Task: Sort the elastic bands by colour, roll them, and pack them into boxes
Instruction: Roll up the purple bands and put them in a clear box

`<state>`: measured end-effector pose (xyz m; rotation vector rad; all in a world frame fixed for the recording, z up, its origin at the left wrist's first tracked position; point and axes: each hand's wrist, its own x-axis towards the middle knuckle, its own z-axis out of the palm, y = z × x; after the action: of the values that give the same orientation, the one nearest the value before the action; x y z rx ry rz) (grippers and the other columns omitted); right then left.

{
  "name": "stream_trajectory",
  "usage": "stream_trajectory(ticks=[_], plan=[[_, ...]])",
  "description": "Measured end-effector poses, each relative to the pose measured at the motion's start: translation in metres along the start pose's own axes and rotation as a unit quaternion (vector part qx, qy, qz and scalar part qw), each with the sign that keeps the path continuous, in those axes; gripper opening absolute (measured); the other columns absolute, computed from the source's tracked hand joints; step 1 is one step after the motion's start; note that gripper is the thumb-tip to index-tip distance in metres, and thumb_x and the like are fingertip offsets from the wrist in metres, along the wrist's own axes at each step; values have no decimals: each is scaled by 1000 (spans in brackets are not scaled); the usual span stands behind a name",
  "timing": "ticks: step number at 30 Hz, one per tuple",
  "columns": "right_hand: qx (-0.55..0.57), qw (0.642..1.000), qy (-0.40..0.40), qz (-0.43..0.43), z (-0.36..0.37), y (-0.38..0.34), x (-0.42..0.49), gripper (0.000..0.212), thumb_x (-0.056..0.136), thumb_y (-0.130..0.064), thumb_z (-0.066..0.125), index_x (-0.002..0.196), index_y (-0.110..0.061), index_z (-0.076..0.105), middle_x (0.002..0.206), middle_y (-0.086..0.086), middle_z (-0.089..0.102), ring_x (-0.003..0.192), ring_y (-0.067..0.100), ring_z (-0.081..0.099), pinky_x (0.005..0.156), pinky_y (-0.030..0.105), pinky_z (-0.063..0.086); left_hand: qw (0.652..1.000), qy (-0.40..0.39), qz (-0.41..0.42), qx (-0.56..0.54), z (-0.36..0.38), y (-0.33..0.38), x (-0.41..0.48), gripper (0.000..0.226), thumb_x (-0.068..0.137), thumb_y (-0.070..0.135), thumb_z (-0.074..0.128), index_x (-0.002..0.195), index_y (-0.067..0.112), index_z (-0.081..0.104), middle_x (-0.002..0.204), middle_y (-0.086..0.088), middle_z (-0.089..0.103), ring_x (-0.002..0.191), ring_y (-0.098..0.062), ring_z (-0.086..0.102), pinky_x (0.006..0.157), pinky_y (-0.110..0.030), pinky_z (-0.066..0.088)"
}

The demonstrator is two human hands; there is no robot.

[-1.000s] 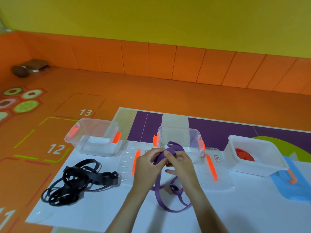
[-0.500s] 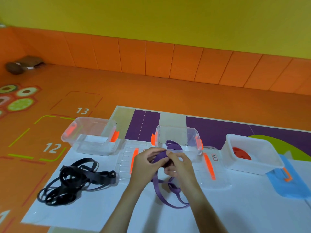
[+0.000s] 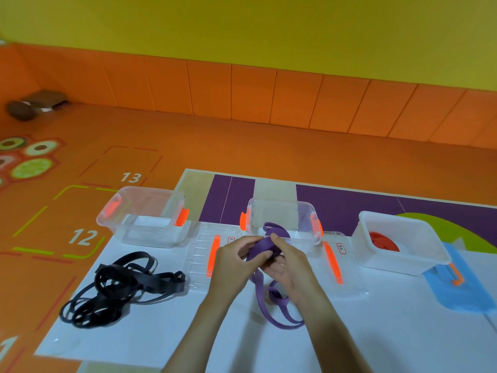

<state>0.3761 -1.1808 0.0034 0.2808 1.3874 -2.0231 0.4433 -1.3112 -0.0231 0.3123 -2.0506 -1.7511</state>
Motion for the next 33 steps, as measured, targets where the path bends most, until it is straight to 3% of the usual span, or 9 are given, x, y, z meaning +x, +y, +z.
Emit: stream_trajectory(ticks=[5,9,14,19,21,23,28,31,33], plan=[[-164,985,43,-43,-4,9,2,36,97,-49,71,104,-14,78,93,6,83,89,19,80,77,33,62,998,-4,-1,63,1,1,0,11,88,34,80,99,34,79,87,8,80,82,-20,76,79,-45,62],[-161,980,74,-86,-11,7,1,42,77,-45,88,104,-14,77,86,12,81,79,25,78,85,36,63,998,-11,19,60,3,0,-4,20,88,33,82,106,40,77,94,15,80,89,-13,77,81,-30,62],[-112,990,88,-22,-16,7,3,35,92,-46,75,85,-11,73,59,11,60,49,19,51,56,30,41,999,-16,10,37,0,-6,-9,21,87,25,86,105,33,80,99,14,81,98,-9,78,89,-19,59],[-223,969,70,-75,-20,2,1,43,81,-64,76,80,-22,81,81,3,81,79,18,76,75,31,61,996,-34,32,75,-2,0,-9,16,89,29,81,100,40,79,93,17,81,92,-7,78,83,-14,57],[-214,972,60,-82,-23,-2,1,42,68,-64,83,79,-24,83,82,9,81,79,17,77,84,34,66,997,-41,32,65,-1,-1,-8,19,90,28,81,107,37,80,97,16,81,96,-8,78,87,-18,59],[-171,982,51,-58,-25,0,3,41,74,-57,84,82,-17,84,85,19,80,82,22,80,92,42,65,998,-32,30,54,0,-2,-8,25,90,29,82,114,35,79,102,16,81,100,-9,78,90,-21,59],[-64,997,32,2,-20,13,-2,46,99,-50,67,93,-7,82,95,27,79,91,36,80,79,40,65,995,-27,40,87,1,-4,-7,21,90,30,80,111,35,78,99,16,80,96,-13,78,88,-28,62],[-171,983,45,-53,-14,8,-2,59,73,-63,82,97,-9,80,86,16,81,82,24,80,76,32,65,992,-31,42,116,1,-5,-10,19,92,30,77,109,36,78,96,19,80,94,-7,77,85,-26,61],[-170,981,64,-67,-14,6,-1,63,66,-56,91,103,-8,76,86,15,81,83,26,81,81,35,66,995,-22,36,89,2,-3,-10,21,91,30,79,111,35,78,99,18,80,96,-7,78,86,-22,60]])
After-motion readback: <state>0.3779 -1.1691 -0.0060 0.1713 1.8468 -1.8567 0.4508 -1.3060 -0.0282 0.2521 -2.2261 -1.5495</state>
